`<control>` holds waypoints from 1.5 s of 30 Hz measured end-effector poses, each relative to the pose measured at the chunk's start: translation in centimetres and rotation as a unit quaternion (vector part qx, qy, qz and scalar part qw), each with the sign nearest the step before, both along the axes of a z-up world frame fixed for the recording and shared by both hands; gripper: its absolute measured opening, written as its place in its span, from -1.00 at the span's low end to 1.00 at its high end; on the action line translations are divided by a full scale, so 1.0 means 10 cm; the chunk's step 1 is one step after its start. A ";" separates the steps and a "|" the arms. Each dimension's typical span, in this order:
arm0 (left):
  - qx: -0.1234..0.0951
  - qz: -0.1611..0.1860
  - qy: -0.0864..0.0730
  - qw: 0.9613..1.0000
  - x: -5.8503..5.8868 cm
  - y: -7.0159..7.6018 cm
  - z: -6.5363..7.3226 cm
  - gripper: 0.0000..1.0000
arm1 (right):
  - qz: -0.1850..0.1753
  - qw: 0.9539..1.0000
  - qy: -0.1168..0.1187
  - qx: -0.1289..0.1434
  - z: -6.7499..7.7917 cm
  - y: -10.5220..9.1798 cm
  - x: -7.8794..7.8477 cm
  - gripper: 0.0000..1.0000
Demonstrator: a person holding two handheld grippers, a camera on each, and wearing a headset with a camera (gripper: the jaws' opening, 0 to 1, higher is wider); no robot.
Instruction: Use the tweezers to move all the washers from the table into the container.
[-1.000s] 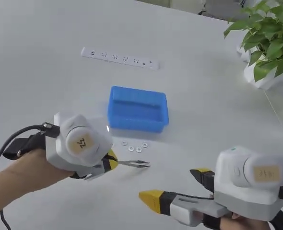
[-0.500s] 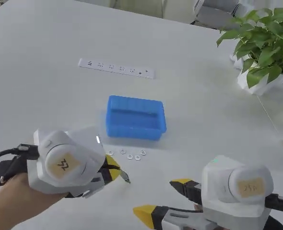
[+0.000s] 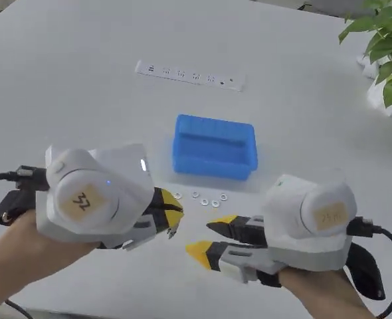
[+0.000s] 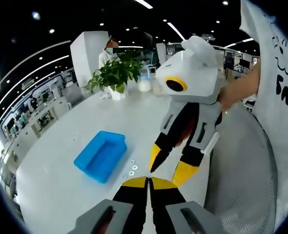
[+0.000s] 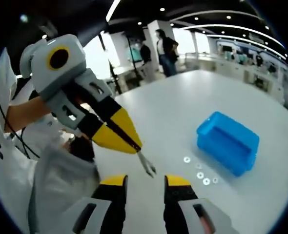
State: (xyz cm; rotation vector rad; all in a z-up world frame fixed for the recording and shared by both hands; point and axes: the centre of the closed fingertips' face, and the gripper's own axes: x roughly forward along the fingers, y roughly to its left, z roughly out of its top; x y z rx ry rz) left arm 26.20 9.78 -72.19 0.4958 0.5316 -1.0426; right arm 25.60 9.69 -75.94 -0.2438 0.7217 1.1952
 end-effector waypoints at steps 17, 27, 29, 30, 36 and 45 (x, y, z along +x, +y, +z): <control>0.025 -0.045 -0.034 0.998 0.19 -0.10 0.12 -1.00 | 0.061 0.998 -0.018 0.004 -0.09 0.16 0.36 -0.75; 0.037 -0.044 -0.035 0.998 0.39 -0.03 0.05 -1.00 | 0.056 0.998 -0.011 0.011 -0.18 0.19 0.54 -0.81; 0.037 -0.041 -0.033 0.998 0.43 -0.02 0.03 -1.00 | 0.057 0.998 -0.010 0.010 -0.20 0.20 0.58 -0.81; 0.038 -0.039 -0.031 0.998 0.46 -0.02 0.02 -1.00 | 0.057 0.998 -0.010 0.008 -0.21 0.21 0.60 -0.81; 0.044 -0.037 -0.027 0.998 0.58 0.01 -0.04 -1.00 | 0.050 0.999 0.000 0.012 -0.27 0.27 0.69 -0.82; 0.037 -0.035 -0.009 0.999 0.71 0.04 -0.19 -1.00 | 0.051 0.999 0.004 0.002 -0.40 0.29 0.75 -0.84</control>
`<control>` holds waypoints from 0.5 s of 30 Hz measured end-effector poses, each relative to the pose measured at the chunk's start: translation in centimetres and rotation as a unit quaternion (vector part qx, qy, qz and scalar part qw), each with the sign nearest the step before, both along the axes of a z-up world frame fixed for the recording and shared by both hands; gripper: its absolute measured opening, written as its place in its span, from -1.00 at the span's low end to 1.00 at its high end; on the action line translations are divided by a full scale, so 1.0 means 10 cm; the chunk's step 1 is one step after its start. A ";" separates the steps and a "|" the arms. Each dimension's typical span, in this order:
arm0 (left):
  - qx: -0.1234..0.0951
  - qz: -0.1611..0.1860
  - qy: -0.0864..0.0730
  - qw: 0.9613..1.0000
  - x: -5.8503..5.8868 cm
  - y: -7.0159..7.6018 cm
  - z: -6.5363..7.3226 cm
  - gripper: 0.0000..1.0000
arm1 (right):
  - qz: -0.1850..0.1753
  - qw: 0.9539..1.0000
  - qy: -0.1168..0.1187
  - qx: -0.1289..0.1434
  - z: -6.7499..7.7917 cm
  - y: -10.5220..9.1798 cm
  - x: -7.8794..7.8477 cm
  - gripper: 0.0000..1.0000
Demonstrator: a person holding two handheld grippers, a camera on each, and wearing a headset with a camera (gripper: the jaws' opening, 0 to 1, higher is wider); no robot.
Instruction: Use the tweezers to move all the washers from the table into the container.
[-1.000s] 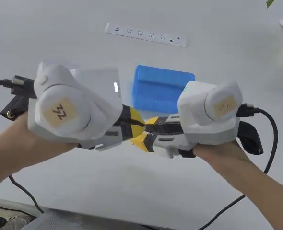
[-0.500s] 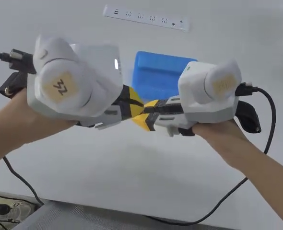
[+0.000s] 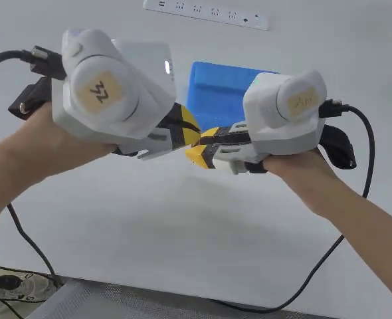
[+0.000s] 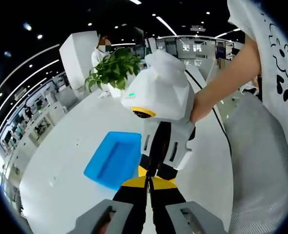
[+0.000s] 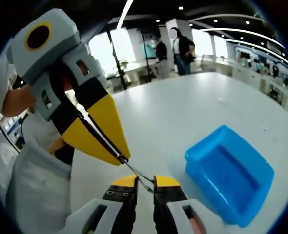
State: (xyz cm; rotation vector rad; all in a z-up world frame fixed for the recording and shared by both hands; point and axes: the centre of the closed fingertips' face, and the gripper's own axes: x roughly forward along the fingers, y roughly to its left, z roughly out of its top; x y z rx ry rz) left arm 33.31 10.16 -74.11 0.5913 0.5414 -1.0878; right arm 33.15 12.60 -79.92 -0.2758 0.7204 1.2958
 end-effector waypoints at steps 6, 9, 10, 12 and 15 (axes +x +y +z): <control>-0.003 0.002 0.001 1.000 0.04 -0.01 0.01 -1.00 | -0.008 1.000 0.005 0.000 -0.04 -0.01 0.04 -0.85; -0.004 0.004 -0.002 1.000 0.07 0.01 0.01 -1.00 | -0.008 1.000 0.007 0.001 -0.07 -0.01 0.07 -0.85; -0.005 0.005 -0.003 1.000 0.09 0.02 0.01 -1.00 | -0.009 1.000 0.008 0.002 -0.06 0.00 0.07 -0.85; -0.008 0.007 0.000 1.000 0.09 0.02 0.01 -1.00 | -0.008 1.000 0.006 0.002 -0.06 0.00 0.08 -0.85; -0.010 0.004 0.002 1.000 0.06 0.03 0.00 -1.00 | -0.003 1.000 0.000 -0.004 -0.06 0.00 0.07 -0.85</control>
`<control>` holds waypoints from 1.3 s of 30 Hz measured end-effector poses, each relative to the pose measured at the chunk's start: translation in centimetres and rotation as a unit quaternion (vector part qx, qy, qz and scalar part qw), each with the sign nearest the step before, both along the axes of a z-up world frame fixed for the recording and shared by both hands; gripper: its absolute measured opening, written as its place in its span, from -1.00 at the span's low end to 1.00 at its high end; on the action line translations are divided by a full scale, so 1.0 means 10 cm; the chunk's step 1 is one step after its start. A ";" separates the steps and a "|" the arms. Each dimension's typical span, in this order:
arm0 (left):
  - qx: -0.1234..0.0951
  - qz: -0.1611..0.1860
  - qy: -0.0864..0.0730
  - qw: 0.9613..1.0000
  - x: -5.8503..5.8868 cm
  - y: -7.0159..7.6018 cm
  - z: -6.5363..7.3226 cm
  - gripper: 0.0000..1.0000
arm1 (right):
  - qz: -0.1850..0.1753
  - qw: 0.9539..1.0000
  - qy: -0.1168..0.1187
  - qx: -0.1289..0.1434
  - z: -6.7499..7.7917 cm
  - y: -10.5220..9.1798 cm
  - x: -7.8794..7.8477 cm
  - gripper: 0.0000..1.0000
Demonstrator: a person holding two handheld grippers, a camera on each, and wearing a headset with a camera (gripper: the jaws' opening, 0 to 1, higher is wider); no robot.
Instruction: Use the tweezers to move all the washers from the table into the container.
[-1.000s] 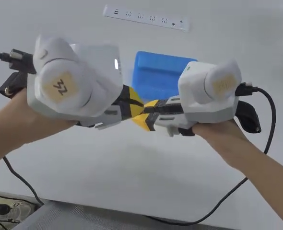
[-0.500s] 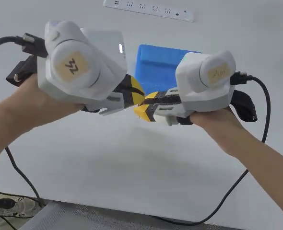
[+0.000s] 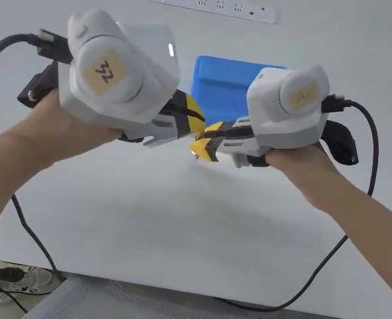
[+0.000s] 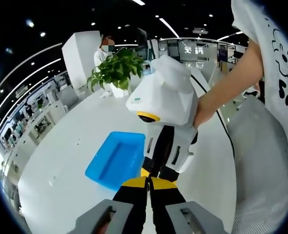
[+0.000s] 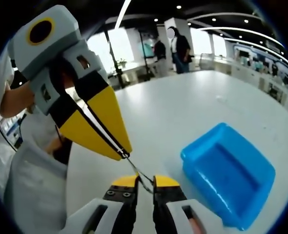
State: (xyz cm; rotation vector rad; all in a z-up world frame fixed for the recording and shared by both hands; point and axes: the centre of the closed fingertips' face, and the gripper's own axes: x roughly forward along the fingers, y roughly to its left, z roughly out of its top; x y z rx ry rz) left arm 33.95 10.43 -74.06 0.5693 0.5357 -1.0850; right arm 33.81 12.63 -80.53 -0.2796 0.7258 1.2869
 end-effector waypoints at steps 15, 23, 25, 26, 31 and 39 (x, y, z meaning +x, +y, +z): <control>0.004 -0.011 0.001 1.000 -0.01 -0.04 -0.01 -1.00 | 0.013 0.999 -0.024 -0.016 0.01 -0.02 0.03 -0.85; 0.010 -0.012 0.000 1.000 0.00 -0.02 -0.03 -1.00 | 0.011 1.000 -0.018 -0.016 -0.01 0.00 0.03 -0.85; 0.009 -0.014 0.001 1.000 -0.01 -0.03 -0.03 -1.00 | 0.018 0.999 -0.022 -0.020 -0.01 0.01 0.01 -0.85; 0.009 -0.016 0.001 1.000 -0.02 -0.04 -0.03 -1.00 | 0.019 0.999 -0.022 -0.021 -0.02 0.01 0.01 -0.85; 0.003 -0.011 0.001 1.000 -0.02 -0.04 -0.03 -1.00 | 0.011 1.000 -0.004 -0.015 -0.03 -0.01 0.02 -0.85; -0.013 0.015 0.005 1.000 0.00 -0.05 -0.02 -1.00 | 0.015 1.000 -0.015 -0.023 -0.04 -0.02 0.02 -0.89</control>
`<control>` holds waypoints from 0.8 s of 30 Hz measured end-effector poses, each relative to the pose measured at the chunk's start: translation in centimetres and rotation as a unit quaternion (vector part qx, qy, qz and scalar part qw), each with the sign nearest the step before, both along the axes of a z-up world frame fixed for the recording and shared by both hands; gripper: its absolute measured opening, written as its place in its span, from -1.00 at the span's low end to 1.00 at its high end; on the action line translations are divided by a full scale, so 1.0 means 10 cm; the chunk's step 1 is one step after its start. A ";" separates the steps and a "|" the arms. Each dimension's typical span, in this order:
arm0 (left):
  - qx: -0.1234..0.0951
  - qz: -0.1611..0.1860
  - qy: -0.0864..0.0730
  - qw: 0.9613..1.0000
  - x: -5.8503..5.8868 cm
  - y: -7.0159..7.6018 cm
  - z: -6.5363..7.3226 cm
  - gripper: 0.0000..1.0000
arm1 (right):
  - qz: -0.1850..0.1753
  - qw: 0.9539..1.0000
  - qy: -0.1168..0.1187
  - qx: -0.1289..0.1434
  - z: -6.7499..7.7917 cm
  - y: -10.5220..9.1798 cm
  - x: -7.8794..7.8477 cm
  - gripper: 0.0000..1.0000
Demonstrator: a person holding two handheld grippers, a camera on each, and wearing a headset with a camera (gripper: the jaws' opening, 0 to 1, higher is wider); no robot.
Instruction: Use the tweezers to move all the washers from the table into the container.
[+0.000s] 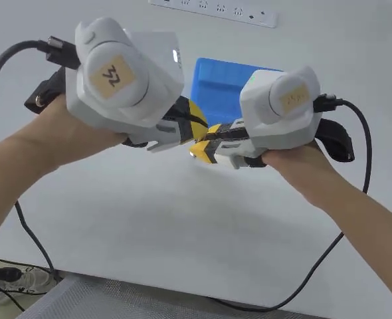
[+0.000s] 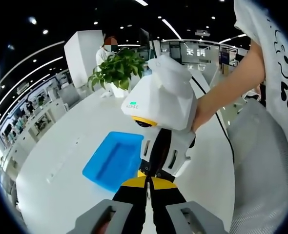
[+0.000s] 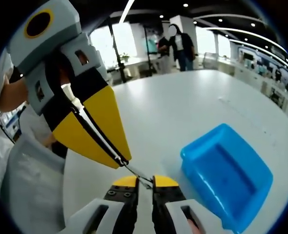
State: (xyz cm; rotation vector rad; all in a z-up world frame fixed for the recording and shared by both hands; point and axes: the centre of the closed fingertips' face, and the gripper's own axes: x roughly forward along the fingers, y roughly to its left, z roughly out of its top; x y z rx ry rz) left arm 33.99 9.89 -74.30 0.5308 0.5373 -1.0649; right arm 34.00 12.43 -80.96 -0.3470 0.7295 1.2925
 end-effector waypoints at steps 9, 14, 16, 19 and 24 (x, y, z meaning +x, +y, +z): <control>-0.047 0.047 0.033 0.997 0.01 -0.03 -0.03 -1.00 | 0.008 1.000 -0.022 -0.016 -0.02 -0.05 -0.08 -0.96; -0.046 0.069 0.032 0.996 -0.06 0.05 0.00 -1.00 | 0.002 1.000 -0.010 -0.011 0.02 -0.08 -0.07 -0.96; -0.048 0.083 0.030 0.995 -0.10 0.09 0.03 -1.00 | 0.001 1.000 -0.010 -0.010 0.04 -0.09 -0.07 -0.97; -0.046 0.107 0.033 0.993 -0.19 0.19 0.05 -1.00 | 0.007 1.000 -0.008 -0.010 0.10 -0.12 -0.09 -0.99; -0.050 0.145 0.042 0.987 -0.41 0.34 0.02 -1.00 | 0.012 1.000 -0.018 -0.018 0.13 -0.16 -0.11 -0.99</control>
